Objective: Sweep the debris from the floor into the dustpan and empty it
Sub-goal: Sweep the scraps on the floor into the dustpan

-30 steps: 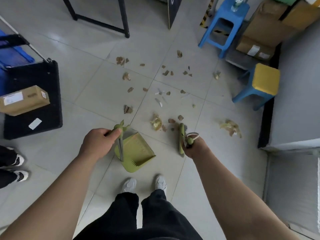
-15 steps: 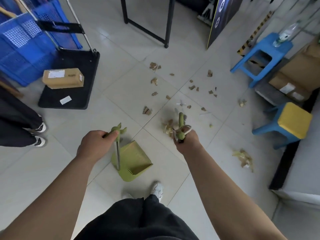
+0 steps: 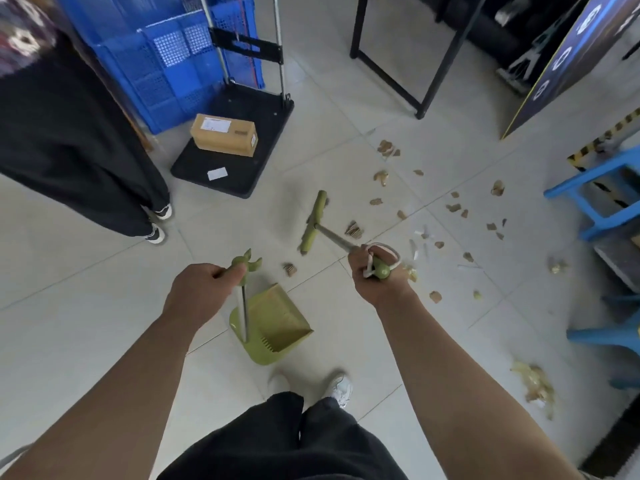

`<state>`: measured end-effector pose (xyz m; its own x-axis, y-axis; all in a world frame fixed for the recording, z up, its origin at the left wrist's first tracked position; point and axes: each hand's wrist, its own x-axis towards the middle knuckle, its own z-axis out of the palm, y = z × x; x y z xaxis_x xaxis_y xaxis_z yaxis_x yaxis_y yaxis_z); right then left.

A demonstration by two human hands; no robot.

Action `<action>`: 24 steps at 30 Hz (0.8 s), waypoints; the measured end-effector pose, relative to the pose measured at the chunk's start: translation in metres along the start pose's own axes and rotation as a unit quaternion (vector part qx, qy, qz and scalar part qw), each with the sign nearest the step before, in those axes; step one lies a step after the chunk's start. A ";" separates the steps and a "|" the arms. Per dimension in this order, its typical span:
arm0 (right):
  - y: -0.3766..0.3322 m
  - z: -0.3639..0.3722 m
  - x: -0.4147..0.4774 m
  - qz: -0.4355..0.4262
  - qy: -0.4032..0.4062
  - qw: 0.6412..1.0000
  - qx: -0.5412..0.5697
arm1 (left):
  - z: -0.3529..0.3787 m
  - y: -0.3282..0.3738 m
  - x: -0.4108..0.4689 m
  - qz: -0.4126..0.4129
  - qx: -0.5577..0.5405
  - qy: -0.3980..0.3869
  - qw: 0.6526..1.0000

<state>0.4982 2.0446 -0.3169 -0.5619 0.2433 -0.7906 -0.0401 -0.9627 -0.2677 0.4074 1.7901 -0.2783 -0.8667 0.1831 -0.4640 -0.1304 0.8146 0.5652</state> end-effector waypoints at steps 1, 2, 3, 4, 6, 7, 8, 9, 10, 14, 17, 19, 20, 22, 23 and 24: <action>0.009 0.008 0.004 0.016 -0.011 1.000 0.005 | -0.005 -0.007 0.000 -0.004 -0.002 0.003 1.000; 0.018 0.015 0.007 0.030 -0.022 0.999 0.007 | -0.010 -0.014 0.001 -0.006 -0.002 0.007 1.000; 0.028 0.021 0.012 0.042 -0.031 0.999 0.001 | -0.014 -0.021 0.001 -0.007 -0.002 0.013 1.000; 0.037 0.026 0.017 0.052 -0.037 0.998 -0.003 | -0.018 -0.028 0.002 -0.009 -0.002 0.019 1.000; 0.057 0.034 0.029 0.085 -0.037 0.996 0.003 | -0.026 -0.042 0.004 -0.013 -0.001 0.031 0.999; 0.066 0.036 0.036 0.102 -0.031 0.994 0.009 | -0.029 -0.049 0.005 -0.017 0.001 0.039 0.999; 0.074 0.038 0.042 0.112 -0.027 0.993 0.006 | -0.032 -0.055 0.006 -0.022 0.003 0.046 0.999; 0.082 0.040 0.048 0.114 -0.021 0.993 0.000 | -0.035 -0.061 0.007 -0.026 0.006 0.050 0.998; 0.089 0.041 0.052 0.114 -0.015 0.993 -0.007 | -0.037 -0.066 0.009 -0.029 0.009 0.052 0.998; 0.096 0.039 0.060 0.125 0.009 0.992 0.003 | -0.040 -0.079 0.013 -0.044 0.011 0.048 0.998; 0.080 0.026 0.060 0.129 0.034 0.991 0.023 | -0.039 -0.080 0.018 -0.049 0.022 0.045 0.998; 0.060 0.019 0.057 0.134 0.059 0.989 0.029 | -0.038 -0.078 0.023 -0.044 0.031 0.035 0.998; 0.048 0.016 0.057 0.128 0.079 0.988 0.023 | -0.037 -0.075 0.026 -0.040 0.034 0.028 0.998; 0.024 0.012 0.056 0.106 0.125 0.986 0.007 | -0.034 -0.067 0.030 -0.035 0.033 0.014 0.999; 0.013 0.011 0.056 0.097 0.144 0.985 0.002 | -0.032 -0.062 0.032 -0.033 0.033 0.010 0.999; 0.004 0.008 0.057 0.088 0.160 0.983 -0.002 | -0.030 -0.058 0.034 -0.031 0.035 0.007 0.999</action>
<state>0.4593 2.0536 -0.3588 -0.2714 0.0978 -0.9575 0.0392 -0.9929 -0.1125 0.3711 1.7327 -0.3060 -0.8646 0.1247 -0.4867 -0.1499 0.8606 0.4868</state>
